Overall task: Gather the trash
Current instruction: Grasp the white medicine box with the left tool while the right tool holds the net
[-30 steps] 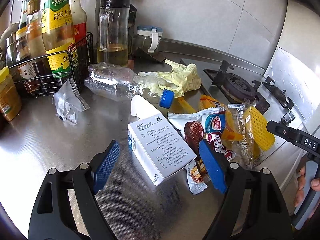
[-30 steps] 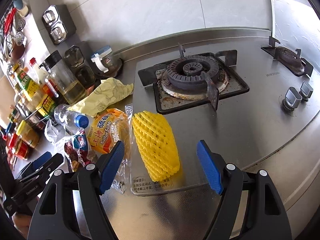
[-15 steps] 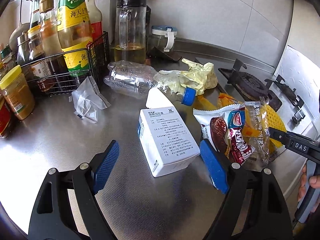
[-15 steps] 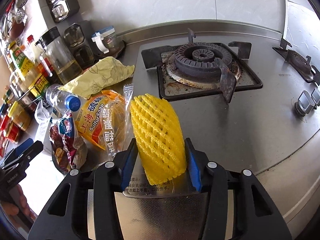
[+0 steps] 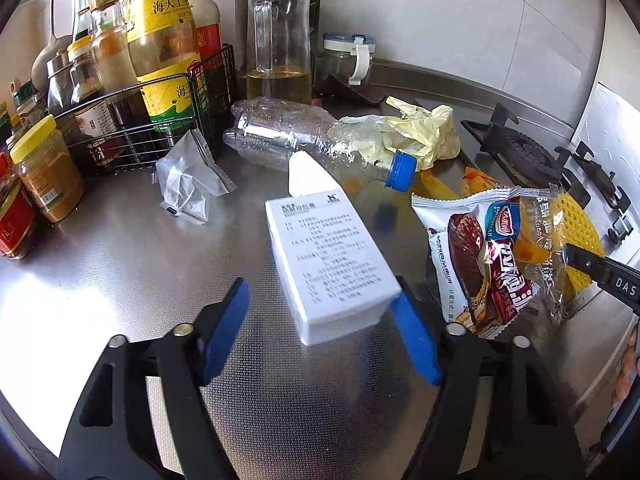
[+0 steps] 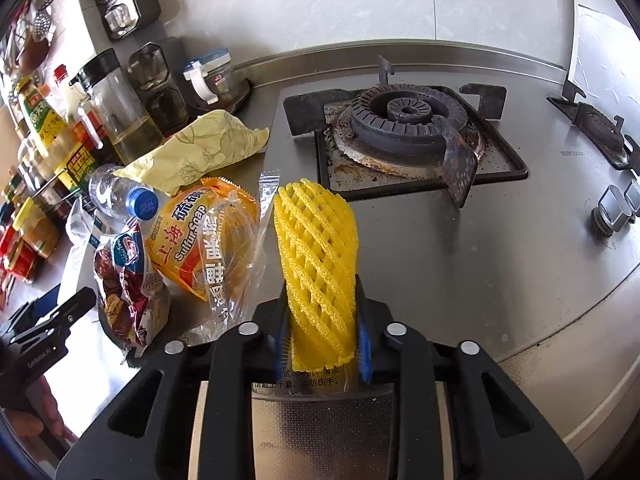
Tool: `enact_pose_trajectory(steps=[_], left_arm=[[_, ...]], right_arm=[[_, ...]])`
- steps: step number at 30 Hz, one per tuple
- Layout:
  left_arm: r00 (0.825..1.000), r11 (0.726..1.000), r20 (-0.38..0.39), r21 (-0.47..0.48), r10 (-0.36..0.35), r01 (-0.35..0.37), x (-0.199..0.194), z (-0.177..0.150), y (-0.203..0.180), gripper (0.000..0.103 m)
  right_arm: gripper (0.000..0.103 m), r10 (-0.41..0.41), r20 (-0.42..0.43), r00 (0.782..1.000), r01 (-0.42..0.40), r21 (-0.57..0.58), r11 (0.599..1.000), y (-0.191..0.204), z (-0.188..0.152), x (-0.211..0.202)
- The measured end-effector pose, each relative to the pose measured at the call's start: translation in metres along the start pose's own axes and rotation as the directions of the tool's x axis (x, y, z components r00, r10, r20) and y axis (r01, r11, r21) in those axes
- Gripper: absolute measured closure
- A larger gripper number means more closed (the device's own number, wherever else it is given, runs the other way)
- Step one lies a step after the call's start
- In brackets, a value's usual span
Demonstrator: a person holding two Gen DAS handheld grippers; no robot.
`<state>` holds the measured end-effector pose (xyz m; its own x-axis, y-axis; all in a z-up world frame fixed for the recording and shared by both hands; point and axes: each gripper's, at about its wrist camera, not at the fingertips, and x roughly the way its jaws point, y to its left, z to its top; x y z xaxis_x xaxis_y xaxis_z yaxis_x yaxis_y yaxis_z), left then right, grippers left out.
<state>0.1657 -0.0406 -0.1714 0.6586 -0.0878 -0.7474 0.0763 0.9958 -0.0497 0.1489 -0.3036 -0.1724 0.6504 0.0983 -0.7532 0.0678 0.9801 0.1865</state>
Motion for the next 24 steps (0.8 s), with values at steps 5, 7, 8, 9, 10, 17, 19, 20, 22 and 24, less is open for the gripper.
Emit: enact_pose_trajectory(steps=[5,7,8,9,10,17,19,20,22,24], left_arm=[[1.0,1.0,0.01,-0.004,-0.004,0.004,-0.006,-0.001,0.006,0.059],[0.999,1.0,0.035,0.002,-0.013,0.013,-0.013,-0.002,0.008,0.059],[0.999,1.0,0.047,0.002,-0.016,0.016,-0.017,-0.002,0.009,0.06],[0.998,1.0,0.057,0.002,-0.02,0.02,-0.022,-0.003,0.011,0.06],[0.998,1.0,0.064,0.002,-0.024,0.024,-0.027,-0.003,0.011,0.06],[0.994,0.999,0.105,0.006,-0.037,0.036,-0.065,-0.011,0.022,0.06],[0.993,0.999,0.107,0.005,-0.046,0.045,-0.075,-0.015,0.026,0.06],[0.993,0.999,0.108,0.004,-0.05,0.05,-0.08,-0.018,0.027,0.06],[0.992,0.999,0.111,0.005,-0.054,0.053,-0.091,-0.024,0.029,0.06],[0.992,0.998,0.112,0.006,-0.059,0.059,-0.101,-0.032,0.029,0.06]], right_arm=[[0.089,0.003,0.03,1.0,-0.004,0.006,1.0,0.002,-0.002,-0.016],[0.089,0.009,0.047,0.999,-0.009,0.011,1.0,0.003,-0.004,-0.024],[0.089,0.012,0.058,0.998,-0.013,0.011,1.0,0.005,-0.005,-0.028],[0.089,0.019,0.067,0.998,-0.02,0.012,1.0,0.006,-0.005,-0.033],[0.089,0.027,0.078,0.997,-0.028,0.013,1.0,0.008,-0.006,-0.038],[0.089,0.088,0.152,0.985,-0.087,-0.016,0.996,0.035,-0.008,-0.078],[0.089,0.108,0.152,0.982,-0.104,-0.034,0.994,0.045,-0.012,-0.085],[0.089,0.116,0.152,0.982,-0.11,-0.042,0.993,0.049,-0.015,-0.089],[0.089,0.132,0.147,0.98,-0.126,-0.052,0.991,0.058,-0.022,-0.095],[0.089,0.149,0.139,0.979,-0.142,-0.056,0.988,0.065,-0.029,-0.101]])
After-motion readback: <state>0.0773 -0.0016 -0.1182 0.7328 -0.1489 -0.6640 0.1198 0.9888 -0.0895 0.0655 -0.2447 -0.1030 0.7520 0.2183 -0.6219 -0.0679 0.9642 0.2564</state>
